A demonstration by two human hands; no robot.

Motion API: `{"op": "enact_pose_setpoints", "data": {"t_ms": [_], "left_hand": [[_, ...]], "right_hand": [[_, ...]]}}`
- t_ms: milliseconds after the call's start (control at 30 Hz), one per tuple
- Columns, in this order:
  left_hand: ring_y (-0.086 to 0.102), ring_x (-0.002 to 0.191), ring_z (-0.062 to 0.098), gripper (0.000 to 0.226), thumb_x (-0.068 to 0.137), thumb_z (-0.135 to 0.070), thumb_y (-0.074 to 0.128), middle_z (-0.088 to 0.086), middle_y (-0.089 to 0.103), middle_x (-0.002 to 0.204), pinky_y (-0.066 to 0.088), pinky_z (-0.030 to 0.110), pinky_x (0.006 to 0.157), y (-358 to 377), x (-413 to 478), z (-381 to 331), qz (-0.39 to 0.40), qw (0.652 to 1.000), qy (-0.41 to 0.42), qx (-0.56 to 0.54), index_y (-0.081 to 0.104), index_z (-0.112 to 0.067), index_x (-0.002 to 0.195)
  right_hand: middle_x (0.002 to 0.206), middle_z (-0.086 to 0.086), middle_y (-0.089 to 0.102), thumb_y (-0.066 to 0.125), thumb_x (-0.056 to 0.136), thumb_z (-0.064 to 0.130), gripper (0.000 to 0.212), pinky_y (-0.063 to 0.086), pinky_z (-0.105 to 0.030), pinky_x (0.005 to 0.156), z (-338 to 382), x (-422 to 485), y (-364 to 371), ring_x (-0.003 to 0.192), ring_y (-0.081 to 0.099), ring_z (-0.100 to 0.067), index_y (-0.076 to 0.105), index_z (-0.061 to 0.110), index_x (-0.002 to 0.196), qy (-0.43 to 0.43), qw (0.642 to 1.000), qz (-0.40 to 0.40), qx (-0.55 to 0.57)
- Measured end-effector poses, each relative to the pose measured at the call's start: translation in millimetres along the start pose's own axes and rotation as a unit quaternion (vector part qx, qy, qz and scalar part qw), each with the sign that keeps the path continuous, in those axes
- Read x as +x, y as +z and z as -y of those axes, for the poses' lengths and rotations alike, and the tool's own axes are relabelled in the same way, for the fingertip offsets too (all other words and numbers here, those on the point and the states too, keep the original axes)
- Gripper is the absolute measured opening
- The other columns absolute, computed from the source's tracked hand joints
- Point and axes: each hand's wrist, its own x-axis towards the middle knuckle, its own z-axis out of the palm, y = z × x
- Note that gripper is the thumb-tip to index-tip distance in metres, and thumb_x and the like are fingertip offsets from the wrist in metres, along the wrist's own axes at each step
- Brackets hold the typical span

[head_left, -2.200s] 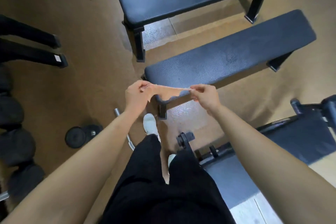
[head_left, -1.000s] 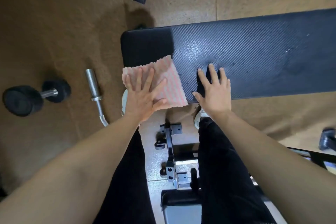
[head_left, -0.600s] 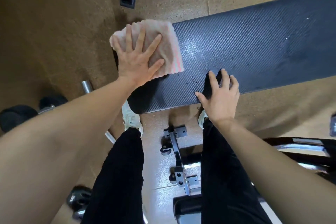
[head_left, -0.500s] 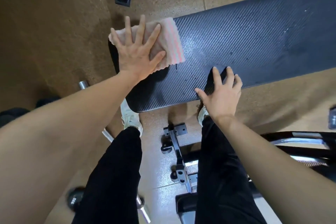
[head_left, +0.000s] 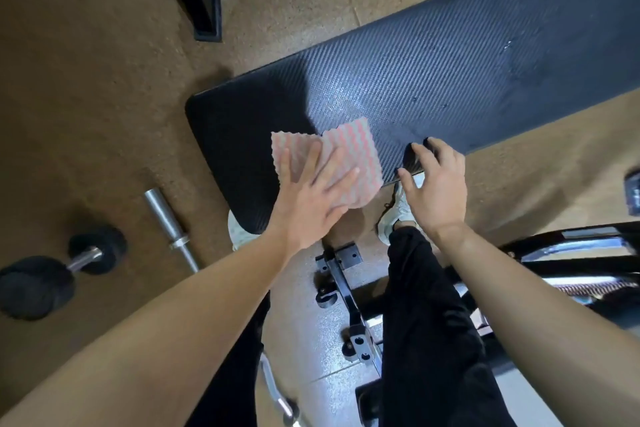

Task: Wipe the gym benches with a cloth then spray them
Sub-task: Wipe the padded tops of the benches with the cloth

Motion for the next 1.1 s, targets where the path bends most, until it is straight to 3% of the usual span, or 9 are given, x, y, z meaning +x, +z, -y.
{"op": "enact_pose_setpoints", "data": {"t_ms": [100,200,233,333,633,767,867,1000,1100], "left_hand": [[0.009,0.157,0.040,0.081,0.099,-0.069,0.039,0.007,0.010,0.172,0.006,0.075,0.119,-7.5,23.6,3.4,-0.017,0.999,0.017,-0.030,0.017,-0.026,0.164],[0.000,0.156,0.045,0.086,0.096,-0.079,0.023,0.010,0.016,0.170,0.005,0.075,0.118,-23.0,58.0,18.9,-0.002,1.000,0.022,-0.006,0.001,-0.029,0.163],[-0.006,0.155,0.047,0.086,0.096,-0.080,0.016,0.013,0.015,0.170,0.005,0.076,0.118,-29.3,69.5,24.0,0.000,1.000,0.012,0.006,-0.002,-0.027,0.162],[-0.008,0.154,0.050,0.087,0.095,-0.078,0.012,0.014,0.001,0.172,0.007,0.077,0.116,-46.7,99.7,39.0,-0.001,0.999,-0.025,0.027,0.014,-0.021,0.161],[-0.007,0.155,0.047,0.102,0.093,-0.083,0.015,0.017,-0.010,0.171,-0.001,0.077,0.116,-68.9,162.9,44.6,-0.050,0.993,-0.102,0.018,-0.004,-0.012,0.163],[-0.009,0.155,0.049,0.098,0.093,-0.084,0.019,0.019,-0.011,0.171,-0.005,0.074,0.119,-57.7,153.7,18.0,-0.024,0.999,0.021,0.023,-0.003,-0.021,0.164],[-0.016,0.153,0.047,0.091,0.096,-0.079,0.023,0.017,-0.018,0.168,-0.001,0.073,0.120,-42.5,132.7,-20.5,-0.002,0.998,0.057,0.022,-0.001,-0.025,0.165],[-0.013,0.154,0.048,0.084,0.099,-0.072,0.033,0.014,-0.017,0.170,0.007,0.075,0.116,-25.4,114.0,-56.4,0.031,0.990,0.124,0.057,0.001,-0.029,0.164],[-0.007,0.156,0.045,0.075,0.101,-0.071,0.026,0.008,-0.008,0.173,0.007,0.074,0.117,-34.3,130.9,-53.3,0.004,0.983,0.177,0.047,0.001,-0.038,0.163]], "right_hand": [[0.150,-0.015,0.042,0.066,0.094,0.031,0.051,0.039,-0.050,0.112,-12.1,2.1,-4.0,0.135,0.037,-0.037,0.053,0.012,0.140,0.041,0.999,0.000,-0.021],[0.156,-0.019,0.035,0.065,0.095,0.031,0.058,0.032,-0.052,0.117,-22.9,7.6,-7.1,0.141,0.033,-0.040,0.048,0.011,0.146,0.038,0.998,0.023,-0.036],[0.156,-0.019,0.035,0.066,0.095,0.030,0.058,0.032,-0.053,0.116,-26.3,9.3,-7.7,0.141,0.033,-0.041,0.047,0.011,0.146,0.036,0.998,0.023,-0.036],[0.156,-0.018,0.034,0.068,0.093,0.036,0.064,0.033,-0.052,0.116,-32.7,12.2,-8.8,0.143,0.031,-0.039,0.045,0.013,0.148,0.060,0.997,0.013,-0.038],[0.157,-0.016,0.038,0.068,0.091,0.046,0.068,0.027,-0.047,0.121,-45.2,12.8,-2.6,0.144,0.030,-0.038,0.047,0.015,0.149,0.072,0.997,0.006,-0.008],[0.162,-0.004,0.033,0.069,0.093,0.041,0.067,0.024,-0.038,0.122,-60.8,9.8,-13.6,0.149,0.024,-0.029,0.044,0.021,0.152,0.045,0.997,0.053,0.014],[0.161,0.004,0.034,0.068,0.094,0.029,0.057,0.023,-0.027,0.119,-75.7,10.0,-26.9,0.148,0.024,-0.020,0.049,0.022,0.148,0.036,0.993,0.079,0.077],[0.146,-0.001,0.056,0.069,0.092,0.020,0.040,0.037,-0.038,0.115,-86.7,22.3,-38.3,0.133,0.047,-0.021,0.065,0.015,0.131,0.061,0.990,0.015,0.126],[0.148,-0.008,0.051,0.068,0.093,0.030,0.045,0.036,-0.041,0.115,-94.0,32.0,-42.1,0.134,0.043,-0.029,0.062,0.014,0.134,0.123,0.987,-0.042,0.096]]}}
